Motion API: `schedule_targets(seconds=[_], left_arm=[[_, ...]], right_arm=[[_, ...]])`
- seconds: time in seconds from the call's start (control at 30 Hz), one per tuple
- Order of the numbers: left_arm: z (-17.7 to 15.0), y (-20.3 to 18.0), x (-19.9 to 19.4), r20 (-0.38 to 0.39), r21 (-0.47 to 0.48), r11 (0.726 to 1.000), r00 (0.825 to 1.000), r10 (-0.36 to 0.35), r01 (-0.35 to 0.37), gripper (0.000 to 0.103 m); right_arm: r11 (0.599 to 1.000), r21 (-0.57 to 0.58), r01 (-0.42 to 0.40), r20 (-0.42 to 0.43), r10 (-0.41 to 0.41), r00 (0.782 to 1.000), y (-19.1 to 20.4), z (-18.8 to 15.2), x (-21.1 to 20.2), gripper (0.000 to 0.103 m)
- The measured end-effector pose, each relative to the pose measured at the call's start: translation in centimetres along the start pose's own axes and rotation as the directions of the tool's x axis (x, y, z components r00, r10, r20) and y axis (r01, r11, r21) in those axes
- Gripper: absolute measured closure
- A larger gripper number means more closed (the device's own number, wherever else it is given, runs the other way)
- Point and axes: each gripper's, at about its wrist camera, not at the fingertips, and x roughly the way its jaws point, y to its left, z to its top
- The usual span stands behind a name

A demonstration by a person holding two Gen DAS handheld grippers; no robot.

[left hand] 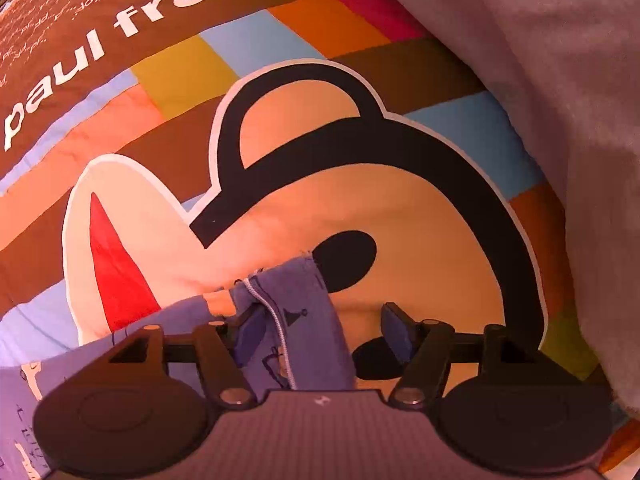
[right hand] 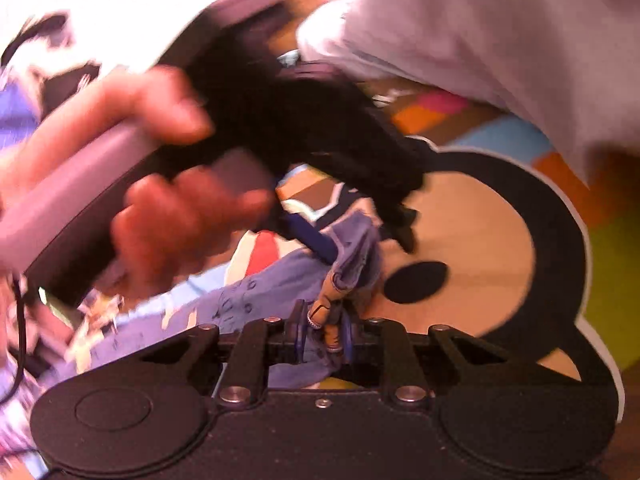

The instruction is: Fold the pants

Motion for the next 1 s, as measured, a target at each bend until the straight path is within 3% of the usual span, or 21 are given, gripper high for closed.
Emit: schedule_targets(seconds=[0.13,0.3,0.37,0.4,0.43,0.6,0.7,0.87,0.93,1.0], left_arm=[[0.3,-0.9,-0.4,-0.015,0.023,0.999,0.999,0.044,-0.044,0.036],[-0.1,-2.8,-0.6,0.003,0.112,0.972,0.978,0.207,-0.206,0.053],[-0.5,-3.0,-0.6,0.019,0.131,0.961,0.97,0.244,-0.244,0.069],[-0.7,-2.9,-0.8,0.021,0.133,0.96,0.97,0.244,-0.244,0.082],[-0.9,-2.8,-1.2,0.024,0.127,0.963,0.972,0.235,-0.236,0.09],[-2.2,-0.6,-2.1,0.073,0.068,0.981,0.982,0.176,-0.181,0.093],[-2.0,2.5,-2.3,0.075,-0.023,0.994,0.992,0.104,-0.102,0.093],[-2.9,6.1,-3.4,0.094,-0.131,0.991,0.995,0.016,-0.004,0.093],[-3.4,7.0,-4.0,0.11,-0.143,0.989,0.994,-0.005,0.021,0.093],[-4.1,8.1,-4.7,0.13,-0.156,0.987,0.991,-0.022,0.043,0.093]], right_arm=[[0.99,-0.138,0.026,0.007,-0.025,1.0,2.3,-0.4,0.0,0.084],[0.968,-0.247,0.051,0.001,-0.052,0.999,4.2,-0.9,0.3,0.084],[0.961,-0.271,0.063,-0.005,-0.067,0.998,4.8,-1.0,0.5,0.084],[0.957,-0.282,0.074,-0.007,-0.079,0.997,4.9,-1.0,0.8,0.084],[0.952,-0.295,0.082,-0.004,-0.087,0.996,5.1,-1.0,0.9,0.084],[0.924,-0.363,0.124,0.042,-0.116,0.992,6.3,-1.5,0.6,0.084],[0.913,-0.37,0.172,0.08,-0.154,0.985,6.5,-1.5,0.2,0.071],[0.894,-0.404,0.192,0.086,-0.172,0.981,7.2,-1.6,0.5,0.055],[0.891,-0.41,0.197,0.101,-0.17,0.98,7.6,-1.4,0.6,0.052],[0.89,-0.413,0.195,0.124,-0.157,0.98,8.2,-1.3,0.5,0.056]])
